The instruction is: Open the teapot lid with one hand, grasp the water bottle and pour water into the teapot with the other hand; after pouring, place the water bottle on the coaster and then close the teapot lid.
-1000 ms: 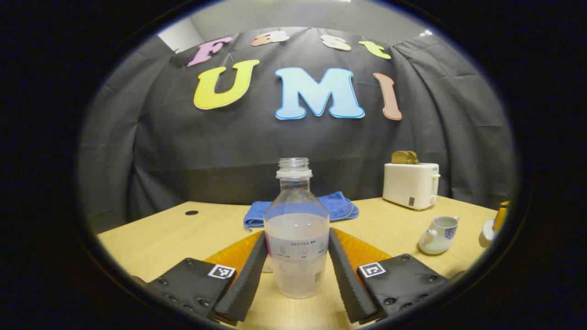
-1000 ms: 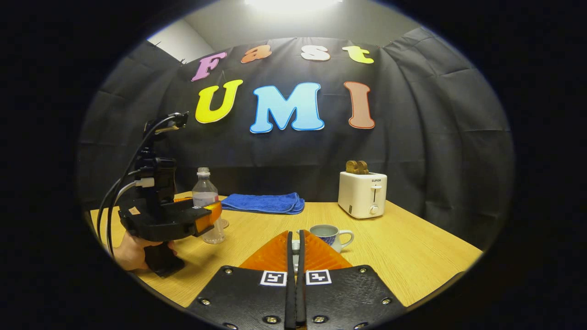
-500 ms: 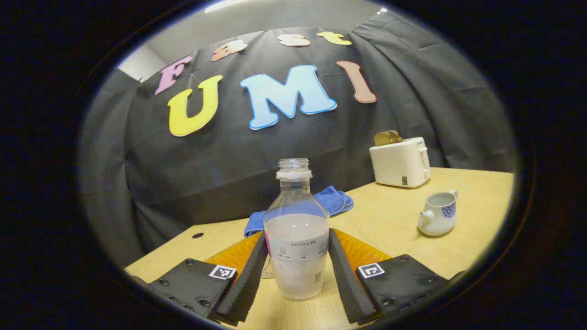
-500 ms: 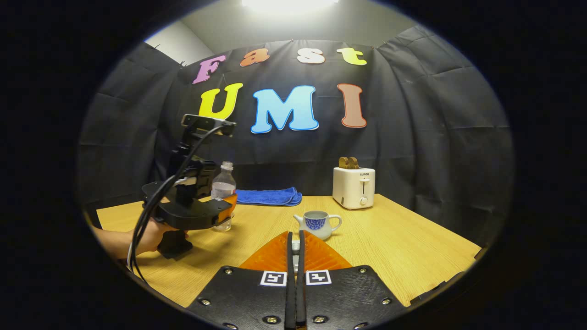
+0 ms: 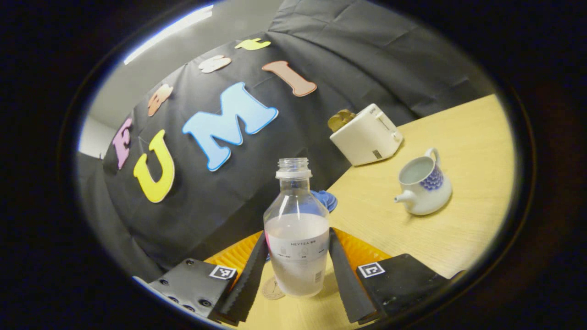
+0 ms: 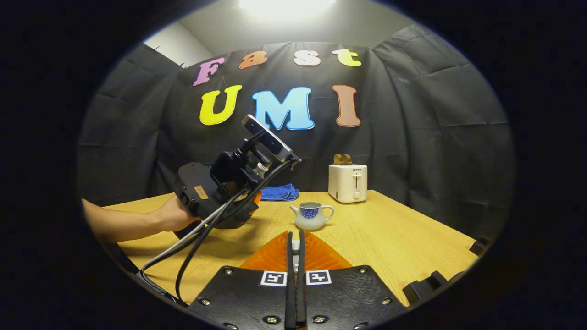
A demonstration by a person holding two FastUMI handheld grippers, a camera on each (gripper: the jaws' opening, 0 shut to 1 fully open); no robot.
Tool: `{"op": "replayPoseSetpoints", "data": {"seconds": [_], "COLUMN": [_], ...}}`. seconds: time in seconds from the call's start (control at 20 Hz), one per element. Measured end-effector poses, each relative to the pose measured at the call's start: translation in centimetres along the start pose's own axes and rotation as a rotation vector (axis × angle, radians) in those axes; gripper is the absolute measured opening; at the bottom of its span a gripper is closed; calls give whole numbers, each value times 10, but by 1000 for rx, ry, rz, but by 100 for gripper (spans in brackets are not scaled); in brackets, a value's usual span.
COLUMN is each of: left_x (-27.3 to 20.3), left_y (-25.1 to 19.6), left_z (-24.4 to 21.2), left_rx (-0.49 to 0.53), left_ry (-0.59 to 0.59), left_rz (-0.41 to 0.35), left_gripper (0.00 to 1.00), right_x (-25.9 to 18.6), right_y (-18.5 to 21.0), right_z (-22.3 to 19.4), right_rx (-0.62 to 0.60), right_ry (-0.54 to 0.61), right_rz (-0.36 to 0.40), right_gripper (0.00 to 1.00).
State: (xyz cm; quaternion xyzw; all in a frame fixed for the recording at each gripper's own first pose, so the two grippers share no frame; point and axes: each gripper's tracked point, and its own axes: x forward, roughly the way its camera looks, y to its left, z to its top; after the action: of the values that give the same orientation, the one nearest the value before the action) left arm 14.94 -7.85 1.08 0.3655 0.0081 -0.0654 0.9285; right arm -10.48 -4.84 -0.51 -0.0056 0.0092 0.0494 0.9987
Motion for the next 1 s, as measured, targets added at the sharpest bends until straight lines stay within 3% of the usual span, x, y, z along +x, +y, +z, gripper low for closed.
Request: {"op": "replayPoseSetpoints", "data": {"seconds": [0.15,0.45,1.0], "left_x": [3,7,13], "left_y": [-11,-33,-73], "left_z": [2,9,13], "left_rx": [69,377,683], "left_ry": [9,46,76], "left_rz": [-27,-69,-137], "left_gripper": [87,87,86], "right_x": [-9,-15,-16], "right_y": [-4,-10,-23], "right_z": [-6,-7,-12], "right_rx": [15,18,34], "right_ry": [18,19,28], "right_rz": [7,7,-8], "right_gripper": [1,1,1]}}
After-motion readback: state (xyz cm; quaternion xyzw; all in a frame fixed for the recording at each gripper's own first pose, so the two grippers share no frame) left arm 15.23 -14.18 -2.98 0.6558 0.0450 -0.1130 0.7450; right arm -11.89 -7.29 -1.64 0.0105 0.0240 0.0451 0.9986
